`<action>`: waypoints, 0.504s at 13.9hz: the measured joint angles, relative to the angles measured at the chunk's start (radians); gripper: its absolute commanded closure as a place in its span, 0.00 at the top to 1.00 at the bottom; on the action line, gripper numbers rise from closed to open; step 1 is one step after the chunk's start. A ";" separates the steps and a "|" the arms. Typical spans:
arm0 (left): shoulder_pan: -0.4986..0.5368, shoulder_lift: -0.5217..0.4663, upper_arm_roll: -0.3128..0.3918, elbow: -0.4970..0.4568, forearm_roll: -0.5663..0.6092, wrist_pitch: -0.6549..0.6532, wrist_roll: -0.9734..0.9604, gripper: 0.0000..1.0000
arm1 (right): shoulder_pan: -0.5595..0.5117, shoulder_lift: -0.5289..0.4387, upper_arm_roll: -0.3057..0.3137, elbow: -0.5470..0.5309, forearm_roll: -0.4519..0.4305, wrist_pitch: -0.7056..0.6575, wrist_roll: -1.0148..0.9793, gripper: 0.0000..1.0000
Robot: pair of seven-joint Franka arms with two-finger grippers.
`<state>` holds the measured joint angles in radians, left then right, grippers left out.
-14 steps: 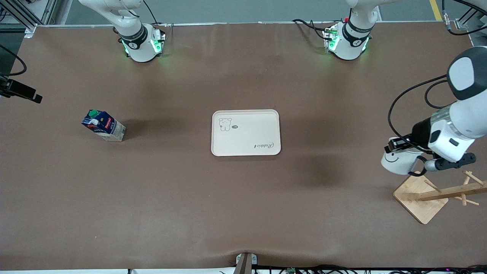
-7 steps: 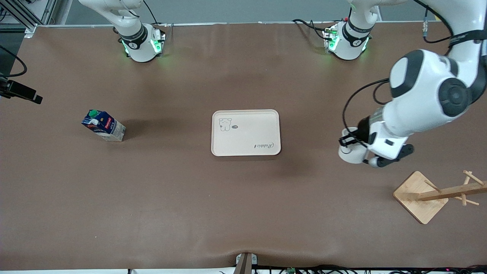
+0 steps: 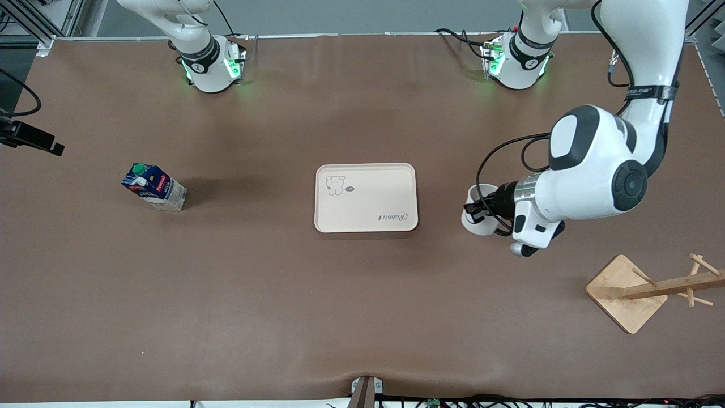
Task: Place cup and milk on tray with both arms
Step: 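Carry the white mug over the white tray with the left gripper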
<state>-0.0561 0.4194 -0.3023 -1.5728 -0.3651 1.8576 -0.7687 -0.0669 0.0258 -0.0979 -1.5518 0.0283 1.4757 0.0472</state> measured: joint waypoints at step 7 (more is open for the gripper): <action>-0.134 0.112 -0.001 0.001 -0.111 0.072 -0.218 0.00 | -0.002 0.047 0.001 -0.003 0.001 0.022 -0.001 1.00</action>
<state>-0.1905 0.5318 -0.3033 -1.5716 -0.4757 1.9294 -0.9867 -0.0687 0.0730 -0.0965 -1.5547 0.0292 1.4979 0.0466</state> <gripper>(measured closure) 0.890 0.000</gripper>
